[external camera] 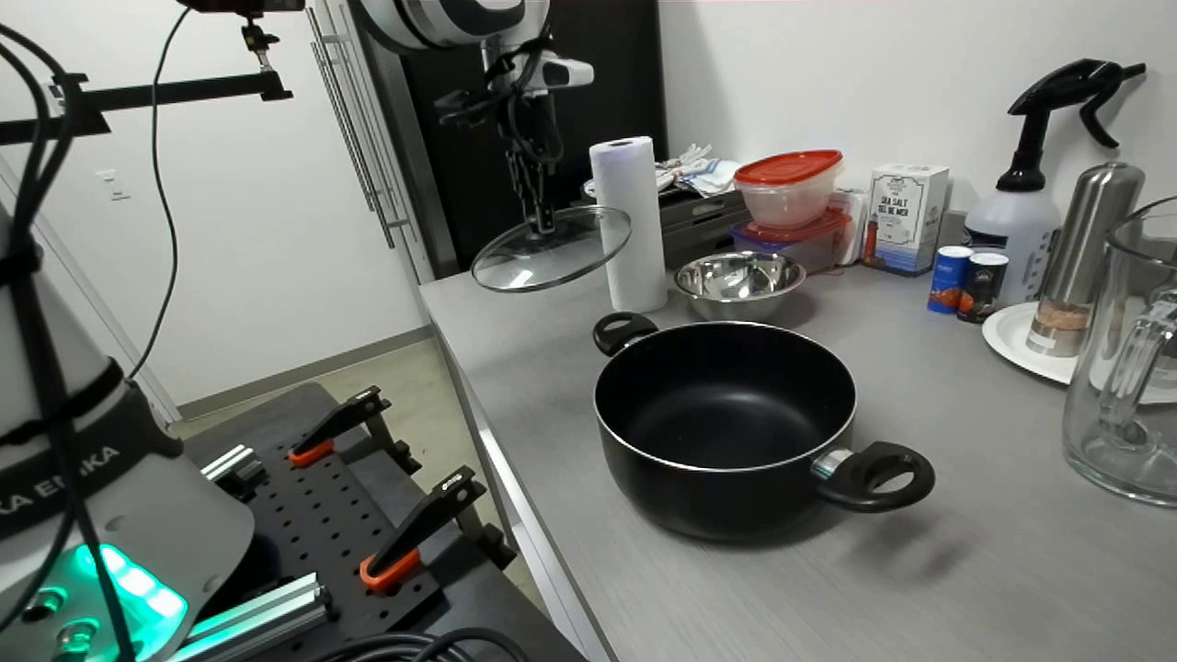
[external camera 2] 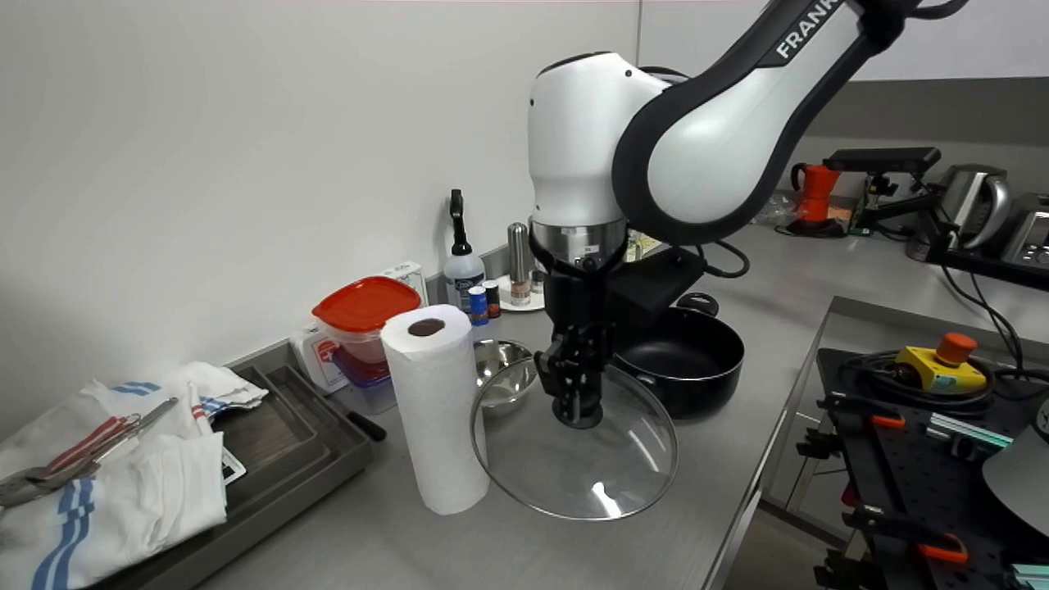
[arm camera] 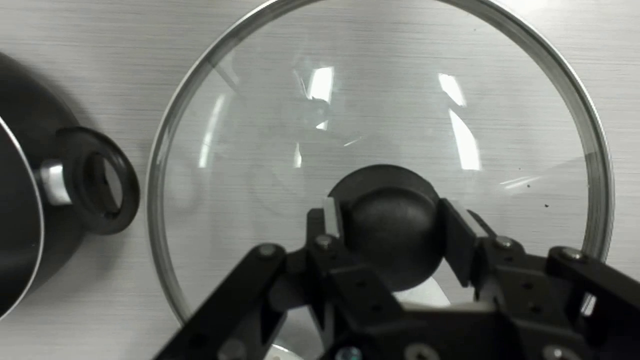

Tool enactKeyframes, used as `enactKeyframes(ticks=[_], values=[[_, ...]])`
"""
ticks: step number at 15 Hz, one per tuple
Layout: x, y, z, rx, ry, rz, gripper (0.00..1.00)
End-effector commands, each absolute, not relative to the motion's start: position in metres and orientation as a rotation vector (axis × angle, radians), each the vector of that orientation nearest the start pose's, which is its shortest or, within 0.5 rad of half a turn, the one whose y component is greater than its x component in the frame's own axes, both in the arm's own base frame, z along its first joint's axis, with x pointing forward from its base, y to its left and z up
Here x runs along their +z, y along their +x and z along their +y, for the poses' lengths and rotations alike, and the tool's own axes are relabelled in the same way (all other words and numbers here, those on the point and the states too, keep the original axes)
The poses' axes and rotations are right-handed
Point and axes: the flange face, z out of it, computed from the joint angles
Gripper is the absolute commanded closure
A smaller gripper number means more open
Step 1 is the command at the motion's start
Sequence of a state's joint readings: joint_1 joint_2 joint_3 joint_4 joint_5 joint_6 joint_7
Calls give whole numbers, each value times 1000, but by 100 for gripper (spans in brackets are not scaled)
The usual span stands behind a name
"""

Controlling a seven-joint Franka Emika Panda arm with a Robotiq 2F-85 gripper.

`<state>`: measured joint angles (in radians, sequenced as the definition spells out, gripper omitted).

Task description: Put the lid on the pot

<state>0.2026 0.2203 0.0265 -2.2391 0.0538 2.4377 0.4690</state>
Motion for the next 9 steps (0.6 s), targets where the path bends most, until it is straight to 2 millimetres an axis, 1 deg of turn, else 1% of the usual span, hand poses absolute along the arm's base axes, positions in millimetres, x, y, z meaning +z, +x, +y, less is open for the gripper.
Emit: enactKeyframes(ticks=[1,4,9], values=[[293,535,99,30,-3083,552,75],[297,545,68,32,-3061,672,75],[302,559,10,41,-3009,866,75]])
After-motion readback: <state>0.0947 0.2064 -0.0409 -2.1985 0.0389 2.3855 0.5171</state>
